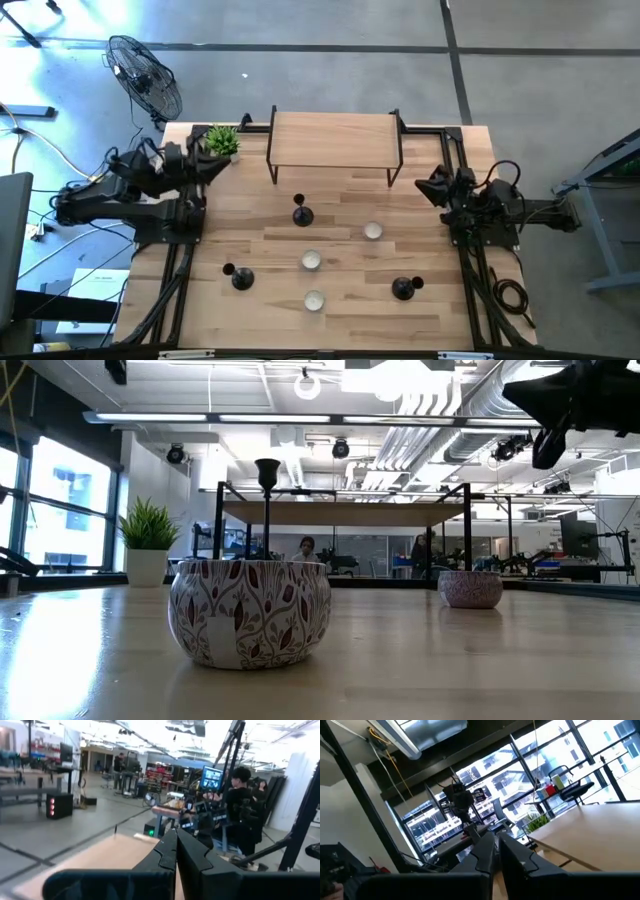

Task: Pick & Place candle stick holders
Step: Put the top red patterned scented candle on the shelf

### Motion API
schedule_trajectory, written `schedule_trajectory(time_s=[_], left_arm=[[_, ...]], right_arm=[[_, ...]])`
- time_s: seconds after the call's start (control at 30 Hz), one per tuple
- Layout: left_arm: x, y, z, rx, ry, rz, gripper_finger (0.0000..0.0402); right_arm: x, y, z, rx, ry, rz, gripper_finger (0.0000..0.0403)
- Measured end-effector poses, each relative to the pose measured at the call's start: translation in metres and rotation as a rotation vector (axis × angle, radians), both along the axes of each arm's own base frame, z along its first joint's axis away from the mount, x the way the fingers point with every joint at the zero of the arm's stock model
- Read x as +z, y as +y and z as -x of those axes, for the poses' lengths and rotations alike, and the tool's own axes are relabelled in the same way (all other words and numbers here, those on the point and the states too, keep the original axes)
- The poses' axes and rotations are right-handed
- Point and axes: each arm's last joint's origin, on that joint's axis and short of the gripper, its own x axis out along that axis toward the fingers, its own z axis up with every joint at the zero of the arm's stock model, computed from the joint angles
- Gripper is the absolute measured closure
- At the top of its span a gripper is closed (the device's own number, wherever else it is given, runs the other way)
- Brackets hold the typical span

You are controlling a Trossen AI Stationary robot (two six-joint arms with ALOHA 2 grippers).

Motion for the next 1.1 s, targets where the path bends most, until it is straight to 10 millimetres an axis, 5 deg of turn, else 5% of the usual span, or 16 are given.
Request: schedule_trajectory(time_s=[0.3,0.6,0.9,1.1], left_arm=[[0.047,0.0,-0.01,-0.027,0.034,-0.02,0.0401],[0.06,0.001,-0.023,-0.034,0.097,-0.048,0.0393],[0.06,0.001,-0.026,-0.012,0.097,-0.044,0.0287],[0.06,0.001,-0.026,-0.013,0.097,-0.041,0.0238]], right_arm=[[0.026,0.0,0.01,-0.003,-0.045,0.03,0.031],[0.054,0.0,0.014,-0.043,-0.044,0.063,0.0218],[0.068,0.0,-0.001,-0.038,0.043,0.102,0.0168],[0.097,0.001,-0.005,-0.051,0.057,0.226,0.0164]])
